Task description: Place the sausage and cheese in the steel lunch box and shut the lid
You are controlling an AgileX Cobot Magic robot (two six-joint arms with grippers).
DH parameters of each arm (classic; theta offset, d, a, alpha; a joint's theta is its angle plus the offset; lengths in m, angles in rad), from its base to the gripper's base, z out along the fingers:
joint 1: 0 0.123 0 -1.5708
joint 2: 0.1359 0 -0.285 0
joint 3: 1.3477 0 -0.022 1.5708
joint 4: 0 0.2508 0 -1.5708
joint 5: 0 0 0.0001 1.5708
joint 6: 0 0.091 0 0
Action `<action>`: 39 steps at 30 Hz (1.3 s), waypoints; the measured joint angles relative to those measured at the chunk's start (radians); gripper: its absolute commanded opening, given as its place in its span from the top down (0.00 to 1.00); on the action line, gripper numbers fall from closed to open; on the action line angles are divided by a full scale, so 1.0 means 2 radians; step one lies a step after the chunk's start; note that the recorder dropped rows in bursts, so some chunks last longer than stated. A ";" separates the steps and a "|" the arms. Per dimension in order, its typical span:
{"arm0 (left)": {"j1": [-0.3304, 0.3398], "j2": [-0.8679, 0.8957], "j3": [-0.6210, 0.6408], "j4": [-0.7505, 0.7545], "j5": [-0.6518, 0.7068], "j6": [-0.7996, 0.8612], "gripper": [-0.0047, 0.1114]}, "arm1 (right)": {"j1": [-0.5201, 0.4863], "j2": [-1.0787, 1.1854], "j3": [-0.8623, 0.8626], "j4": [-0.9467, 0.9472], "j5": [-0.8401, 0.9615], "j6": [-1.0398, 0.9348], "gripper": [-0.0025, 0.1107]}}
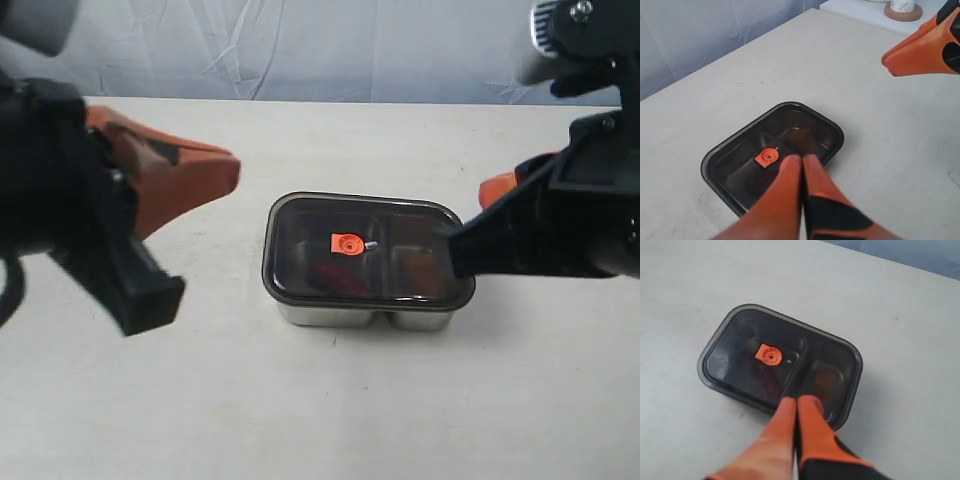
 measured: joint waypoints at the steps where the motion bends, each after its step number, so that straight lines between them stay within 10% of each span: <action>1: 0.000 -0.017 0.009 0.000 0.006 0.000 0.96 | 0.015 -0.004 0.007 -0.007 0.004 0.006 0.99; 9: -0.002 -0.078 0.049 0.213 0.031 -0.068 0.96 | 0.057 -0.014 0.031 -0.147 0.024 0.086 0.99; 19: -0.002 -0.022 0.051 0.597 0.243 -0.494 0.96 | 0.057 -0.014 0.031 -0.238 0.063 0.147 0.99; 25: 0.003 0.027 0.057 0.621 0.092 -0.503 0.96 | 0.045 -0.010 0.031 -0.167 0.027 0.149 0.99; 39: 0.153 0.325 -0.020 0.640 -0.182 -0.508 0.96 | 0.029 0.008 0.032 -0.067 -0.076 0.135 0.99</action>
